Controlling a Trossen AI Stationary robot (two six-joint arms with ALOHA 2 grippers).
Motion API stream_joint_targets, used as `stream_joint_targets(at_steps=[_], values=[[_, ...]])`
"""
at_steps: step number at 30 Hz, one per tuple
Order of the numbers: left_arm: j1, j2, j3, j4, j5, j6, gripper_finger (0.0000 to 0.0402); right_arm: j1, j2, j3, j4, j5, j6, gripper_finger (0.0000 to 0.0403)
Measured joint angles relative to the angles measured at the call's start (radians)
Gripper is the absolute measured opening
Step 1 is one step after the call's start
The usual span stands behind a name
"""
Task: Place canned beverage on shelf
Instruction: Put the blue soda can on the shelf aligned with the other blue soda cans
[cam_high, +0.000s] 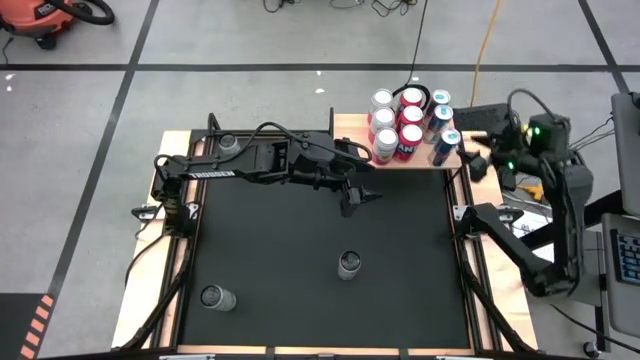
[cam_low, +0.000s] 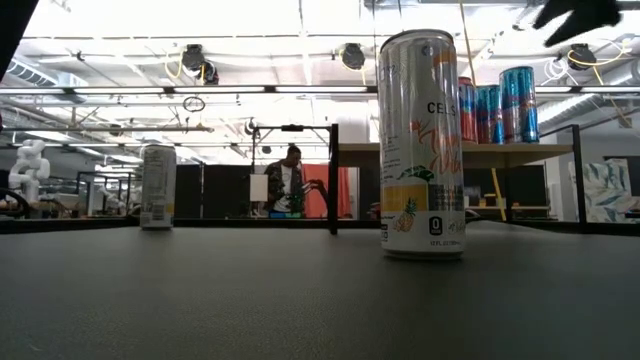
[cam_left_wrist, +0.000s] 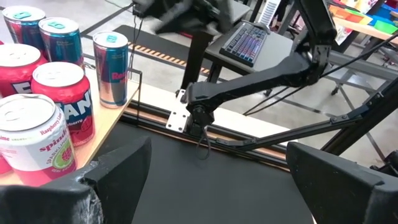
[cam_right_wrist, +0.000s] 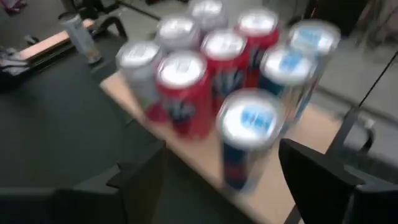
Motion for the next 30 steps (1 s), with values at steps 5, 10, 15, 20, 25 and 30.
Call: stream_joint_targets(at_steps=[5, 10, 15, 20, 25, 30], values=[[0.000, 0.000, 0.000, 0.000, -0.002, 0.002, 0.0375, 0.001, -0.105, -0.041, -0.108, 0.072, 0.074, 0.0266], [0.000, 0.000, 0.000, 0.000, -0.005, 0.013, 0.0375, 0.001, -0.163, -0.148, -0.097, 0.184, 0.136, 0.0216], [0.000, 0.000, 0.000, 0.000, -0.013, 0.031, 0.0375, 0.001, -0.161, -0.287, -0.004, 0.181, 0.153, 0.0150], [0.000, 0.000, 0.000, 0.000, -0.033, 0.031, 0.0375, 0.001, -0.161, -0.372, 0.089, 0.174, 0.175, 0.0087], [-0.004, 0.000, 0.000, 0.000, -0.052, 0.023, 0.0375, 0.001, -0.148, -0.389, 0.108, 0.152, 0.192, 0.0037], [-0.012, 0.000, 0.000, 0.000, -0.065, 0.023, 0.0375, 0.001, -0.143, -0.389, 0.137, 0.122, 0.190, 0.0004]])
